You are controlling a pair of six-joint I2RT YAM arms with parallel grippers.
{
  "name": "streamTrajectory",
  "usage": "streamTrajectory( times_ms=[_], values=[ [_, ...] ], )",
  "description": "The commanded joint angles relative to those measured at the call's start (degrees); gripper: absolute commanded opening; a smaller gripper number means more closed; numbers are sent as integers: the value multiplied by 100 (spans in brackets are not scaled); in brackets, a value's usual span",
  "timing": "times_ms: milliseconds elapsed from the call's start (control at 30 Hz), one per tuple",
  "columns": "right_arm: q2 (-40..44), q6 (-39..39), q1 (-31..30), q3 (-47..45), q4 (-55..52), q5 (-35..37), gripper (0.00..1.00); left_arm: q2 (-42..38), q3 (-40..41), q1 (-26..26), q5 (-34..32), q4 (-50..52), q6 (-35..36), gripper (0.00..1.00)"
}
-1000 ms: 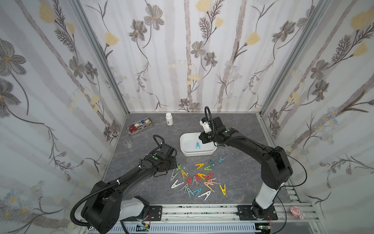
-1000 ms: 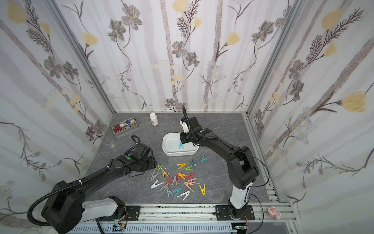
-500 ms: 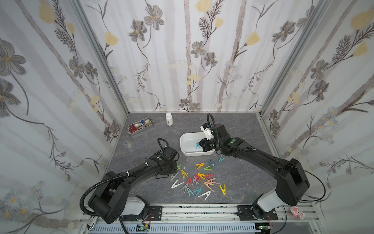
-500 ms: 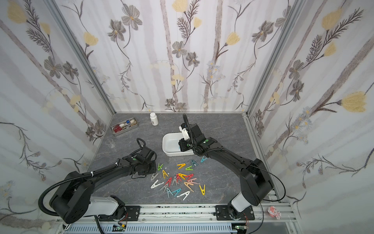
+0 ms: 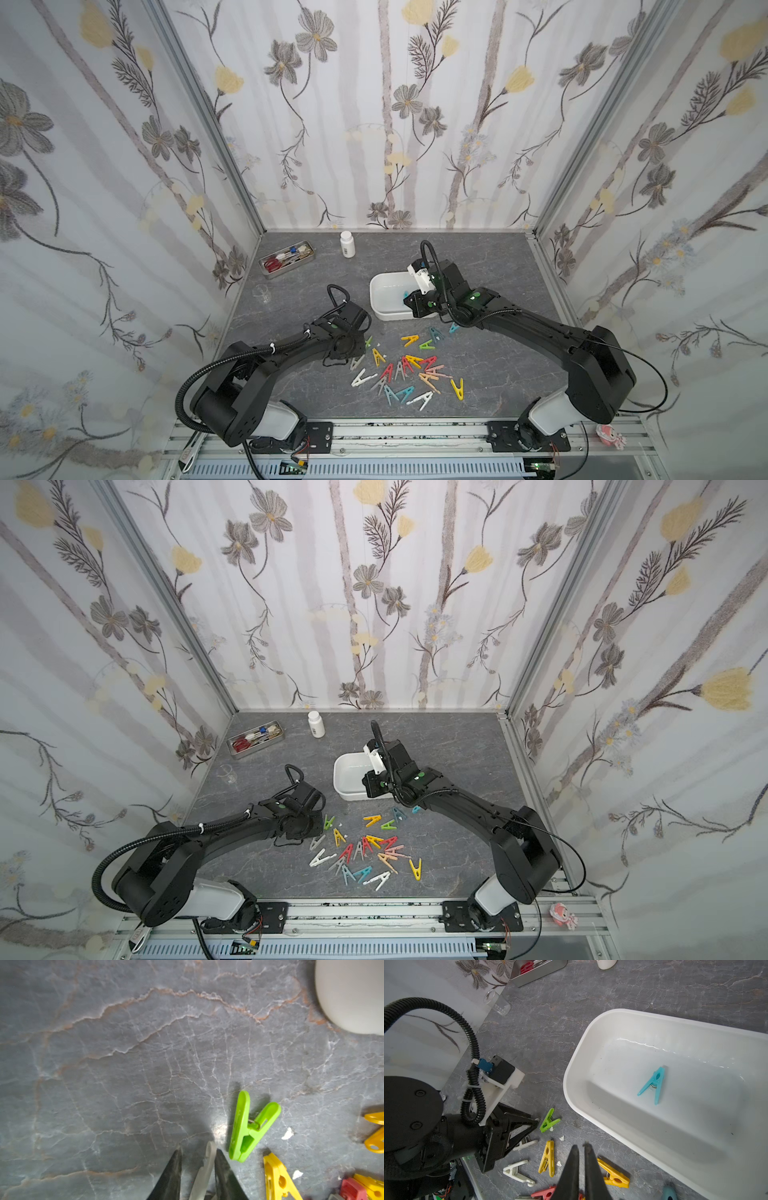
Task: Put the clothespins into the storage box
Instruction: Pick up the clothespin from the center of the board.
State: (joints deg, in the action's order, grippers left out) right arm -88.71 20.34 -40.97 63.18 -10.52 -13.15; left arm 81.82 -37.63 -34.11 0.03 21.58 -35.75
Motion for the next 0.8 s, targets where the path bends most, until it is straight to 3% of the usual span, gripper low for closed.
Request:
streamTrajectory(
  times_ms=[0,600,767],
  values=[
    [3,44,-7,-16,229,-35,10,71,69,-8,14,30,17,28],
    [-28,50,-25,-20,277,-61,9,2,-32,-14,-122,256,29,6],
    [-10,67,-32,-22,282,-53,9,-124,-118,-12,-103,328,1,5]
  ],
)
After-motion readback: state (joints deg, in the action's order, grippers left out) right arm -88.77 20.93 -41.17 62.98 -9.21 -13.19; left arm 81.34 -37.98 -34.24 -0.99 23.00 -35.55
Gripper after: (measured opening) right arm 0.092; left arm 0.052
